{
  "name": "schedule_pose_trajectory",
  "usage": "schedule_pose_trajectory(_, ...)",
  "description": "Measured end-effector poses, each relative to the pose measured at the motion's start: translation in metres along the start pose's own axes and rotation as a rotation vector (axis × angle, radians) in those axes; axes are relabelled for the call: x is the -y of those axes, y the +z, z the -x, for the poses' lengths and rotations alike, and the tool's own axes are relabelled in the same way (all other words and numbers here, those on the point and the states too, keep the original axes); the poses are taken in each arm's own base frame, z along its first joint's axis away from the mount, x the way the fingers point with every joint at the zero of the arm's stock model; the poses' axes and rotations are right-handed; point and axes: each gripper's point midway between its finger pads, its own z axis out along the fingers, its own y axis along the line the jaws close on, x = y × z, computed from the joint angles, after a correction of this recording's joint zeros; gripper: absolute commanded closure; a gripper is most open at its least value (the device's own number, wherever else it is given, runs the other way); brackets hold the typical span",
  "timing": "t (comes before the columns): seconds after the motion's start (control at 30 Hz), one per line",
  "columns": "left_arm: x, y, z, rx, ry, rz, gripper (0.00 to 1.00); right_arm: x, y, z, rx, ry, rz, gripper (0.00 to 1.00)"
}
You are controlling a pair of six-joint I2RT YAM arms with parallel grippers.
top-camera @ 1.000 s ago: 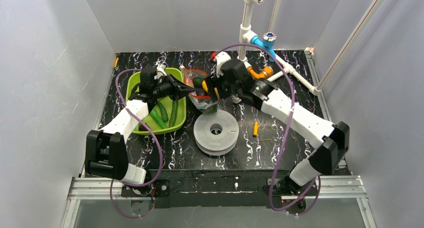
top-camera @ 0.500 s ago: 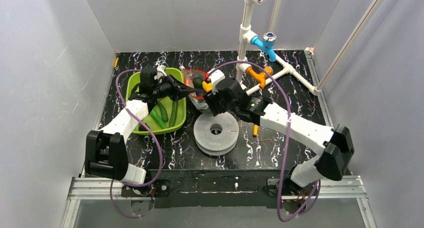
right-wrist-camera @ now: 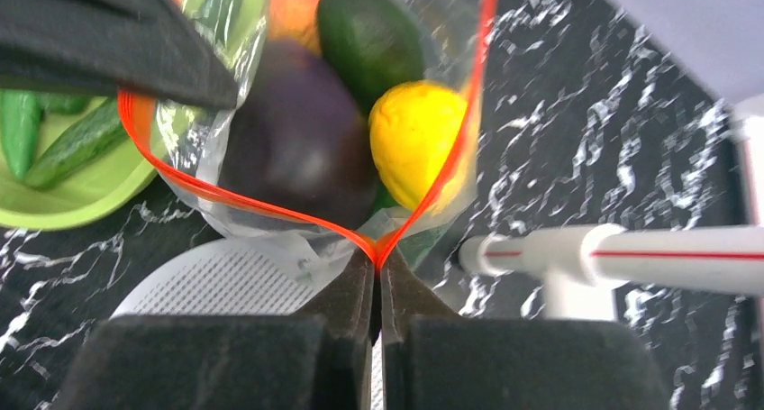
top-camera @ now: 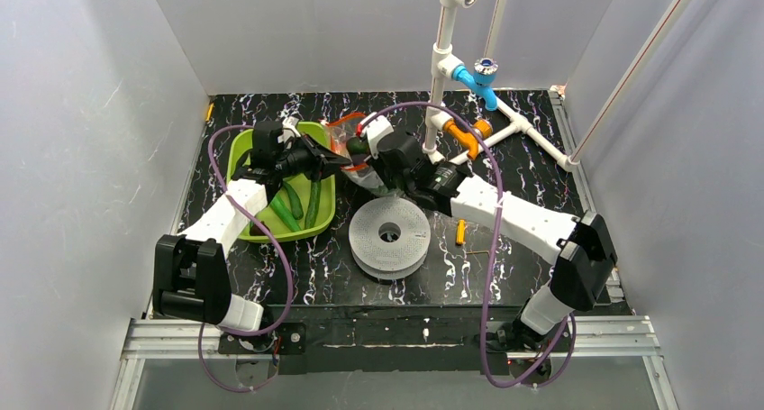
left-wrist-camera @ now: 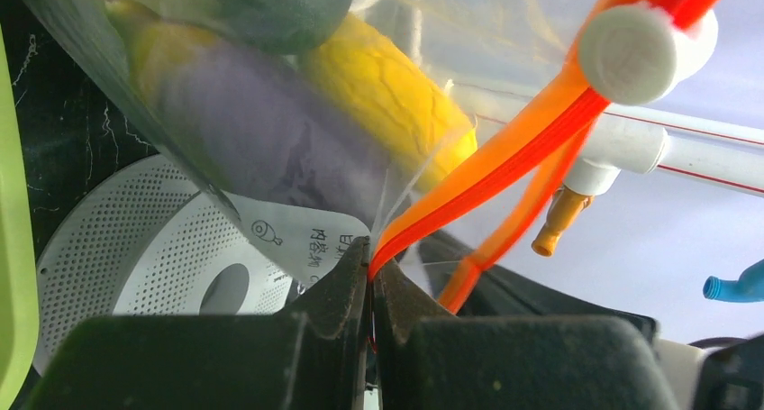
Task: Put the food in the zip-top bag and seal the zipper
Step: Adjust the zipper food storage bag at the center of the board.
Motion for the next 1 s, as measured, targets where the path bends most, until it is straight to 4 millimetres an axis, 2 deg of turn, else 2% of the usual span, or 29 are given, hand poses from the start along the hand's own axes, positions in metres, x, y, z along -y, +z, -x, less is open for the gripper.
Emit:
schedule_pose_trajectory(0.03,0.001,0.000,0.001,0.003,-0.001,-0.002,0.95,0.004,-0.001,0.008,0.017,-0.012,-0.010,0.99)
schedule_pose_trajectory(0.13,0.009,-0.003,0.002,0.012,0.006,-0.016,0.73,0.015,-0.005,0.035,0.084,-0.049,-0.030,0.99)
schedule_pose_trajectory(0.27,0.020,-0.012,0.002,0.032,0.044,-0.031,0.61,0.024,-0.009,0.045,0.124,-0.068,-0.024,0.99)
schedule_pose_trajectory(0.33,0.022,-0.018,0.001,0.040,0.064,-0.031,0.60,0.029,-0.007,0.036,0.117,-0.050,-0.010,0.99)
schedule_pose_trajectory(0.4,0.020,-0.023,0.002,0.050,0.084,-0.030,0.59,0.036,-0.002,0.019,0.088,-0.019,0.003,0.99)
schedule_pose_trajectory(0.5,0.005,-0.028,-0.001,0.056,0.104,-0.008,0.59,0.046,0.006,-0.007,0.030,0.024,0.017,0.99)
schedule_pose_trajectory(0.57,-0.008,-0.032,-0.005,0.053,0.130,0.017,0.56,0.048,0.007,-0.017,-0.001,0.038,0.028,0.99)
schedule_pose_trajectory(0.63,-0.016,-0.037,-0.008,0.053,0.191,0.037,0.41,0.046,0.006,-0.019,-0.012,0.048,0.046,0.99)
schedule_pose_trajectory(0.73,-0.015,-0.051,-0.012,0.090,0.380,0.021,0.11,0.041,0.004,-0.018,-0.021,0.064,0.077,0.99)
schedule_pose_trajectory(0.77,-0.012,-0.058,-0.013,0.116,0.461,0.007,0.07,0.039,0.003,-0.018,-0.021,0.072,0.086,0.99)
schedule_pose_trajectory(0.9,-0.004,-0.081,-0.013,0.270,0.807,-0.068,0.07,0.032,0.001,-0.020,-0.037,0.099,0.129,0.99)
schedule_pose_trajectory(1.0,-0.002,-0.079,-0.003,0.333,0.976,-0.098,0.10,0.028,-0.001,-0.021,-0.047,0.122,0.152,0.99)
